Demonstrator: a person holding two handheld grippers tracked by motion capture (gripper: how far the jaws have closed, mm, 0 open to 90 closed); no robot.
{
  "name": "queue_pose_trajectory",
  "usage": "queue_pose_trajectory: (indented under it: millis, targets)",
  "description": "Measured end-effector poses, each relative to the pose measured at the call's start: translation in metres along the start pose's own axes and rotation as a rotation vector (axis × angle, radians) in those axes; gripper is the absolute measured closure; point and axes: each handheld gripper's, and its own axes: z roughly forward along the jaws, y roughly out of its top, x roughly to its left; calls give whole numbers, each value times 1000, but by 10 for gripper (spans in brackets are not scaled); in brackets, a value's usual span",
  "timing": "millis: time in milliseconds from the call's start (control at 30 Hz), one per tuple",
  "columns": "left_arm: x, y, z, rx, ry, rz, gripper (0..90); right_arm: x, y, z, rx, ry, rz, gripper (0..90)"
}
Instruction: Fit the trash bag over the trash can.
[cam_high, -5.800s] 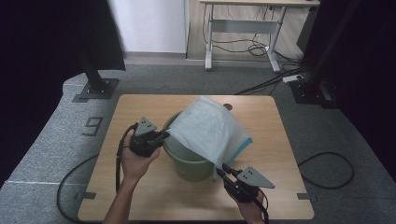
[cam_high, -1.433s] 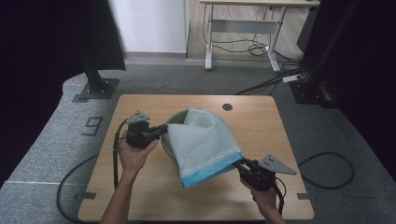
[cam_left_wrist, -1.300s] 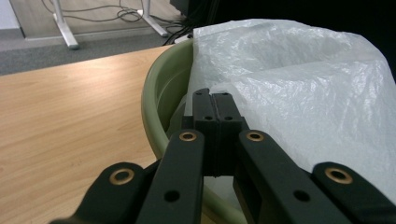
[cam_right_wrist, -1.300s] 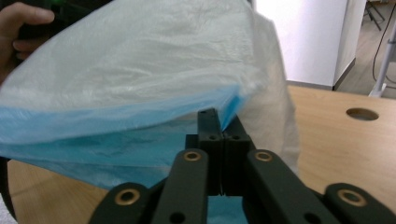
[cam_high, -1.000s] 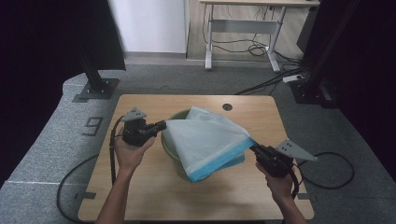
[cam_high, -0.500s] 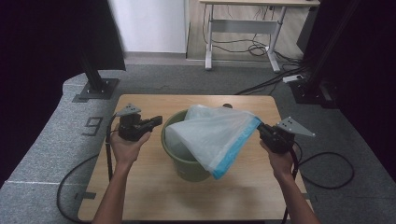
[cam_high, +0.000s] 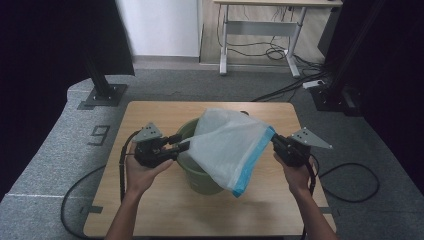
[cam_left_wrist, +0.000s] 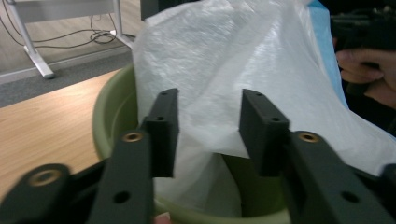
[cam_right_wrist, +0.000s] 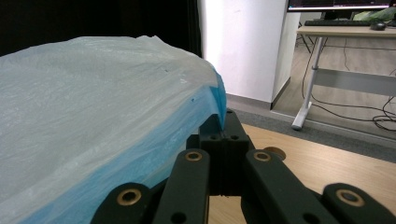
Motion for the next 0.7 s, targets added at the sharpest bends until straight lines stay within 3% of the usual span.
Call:
queue_pose_trajectory:
  millis: [133,400,600,700]
  targets:
    - [-8,1,0,1,-34,-8,433,4,-2,-1,1,20,11,888]
    - [-38,3,18,69,-45,52,282,23,-2,-2,2,61,-24,889]
    - [-44,-3,34,122,-54,58,304,28,-5,-3,13,83,-18,889]
    - [-45,-7,39,134,-53,63,438,28,-7,-3,18,83,-11,888]
